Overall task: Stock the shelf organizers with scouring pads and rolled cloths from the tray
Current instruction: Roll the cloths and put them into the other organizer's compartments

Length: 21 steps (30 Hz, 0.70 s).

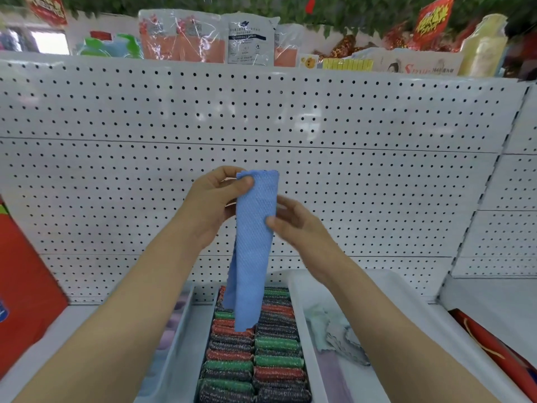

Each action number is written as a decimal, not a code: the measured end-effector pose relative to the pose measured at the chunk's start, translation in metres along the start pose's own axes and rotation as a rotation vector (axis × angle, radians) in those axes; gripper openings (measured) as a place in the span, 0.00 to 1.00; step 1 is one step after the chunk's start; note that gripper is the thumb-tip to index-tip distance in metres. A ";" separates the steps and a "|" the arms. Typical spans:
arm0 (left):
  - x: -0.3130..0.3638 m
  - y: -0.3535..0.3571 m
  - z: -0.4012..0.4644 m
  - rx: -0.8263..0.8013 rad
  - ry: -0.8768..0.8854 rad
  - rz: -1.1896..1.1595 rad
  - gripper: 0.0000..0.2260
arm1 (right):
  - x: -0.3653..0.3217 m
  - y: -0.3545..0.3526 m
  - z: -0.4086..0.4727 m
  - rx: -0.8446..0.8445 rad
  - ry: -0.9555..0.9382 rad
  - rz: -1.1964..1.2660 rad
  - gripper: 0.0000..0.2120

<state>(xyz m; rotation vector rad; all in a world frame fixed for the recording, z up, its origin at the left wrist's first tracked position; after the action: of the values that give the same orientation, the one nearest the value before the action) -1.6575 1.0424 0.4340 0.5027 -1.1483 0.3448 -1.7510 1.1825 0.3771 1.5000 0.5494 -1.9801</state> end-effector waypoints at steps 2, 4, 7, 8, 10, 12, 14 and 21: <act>0.000 -0.002 0.003 -0.011 -0.025 -0.049 0.01 | 0.018 0.012 -0.008 -0.157 0.059 0.068 0.22; -0.001 -0.004 0.005 -0.017 -0.048 -0.094 0.02 | 0.030 0.022 -0.016 -0.217 0.070 0.077 0.19; -0.004 -0.008 0.007 0.003 -0.084 -0.154 0.02 | 0.052 0.027 -0.026 -0.214 0.110 0.057 0.15; -0.005 -0.010 0.008 0.017 -0.096 -0.174 0.01 | 0.060 0.028 -0.030 -0.231 0.130 0.033 0.14; -0.007 -0.014 0.008 0.043 -0.117 -0.206 0.02 | 0.078 0.028 -0.038 -0.300 0.182 -0.068 0.14; -0.010 -0.017 0.007 0.054 -0.140 -0.223 0.02 | 0.088 0.024 -0.043 -0.353 0.224 -0.207 0.15; -0.012 -0.018 0.005 0.060 -0.164 -0.239 0.02 | 0.081 0.017 -0.040 -0.329 0.191 -0.274 0.20; -0.016 -0.013 0.005 0.020 -0.199 -0.205 0.04 | 0.028 0.025 -0.016 -0.221 -0.003 -0.064 0.16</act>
<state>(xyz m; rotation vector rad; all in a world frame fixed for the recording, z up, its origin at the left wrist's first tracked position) -1.6607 1.0291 0.4179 0.6780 -1.2737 0.1305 -1.7284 1.1687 0.3466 1.3584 0.7965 -1.8989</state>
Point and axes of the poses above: each hand's wrist, its own z-axis towards the middle knuckle, its own y-axis out of the palm, x = y × z, the point moved 5 cm from there along z, towards the middle knuckle, and after that the axes turned 5 degrees about x, right-handed, at the moved point
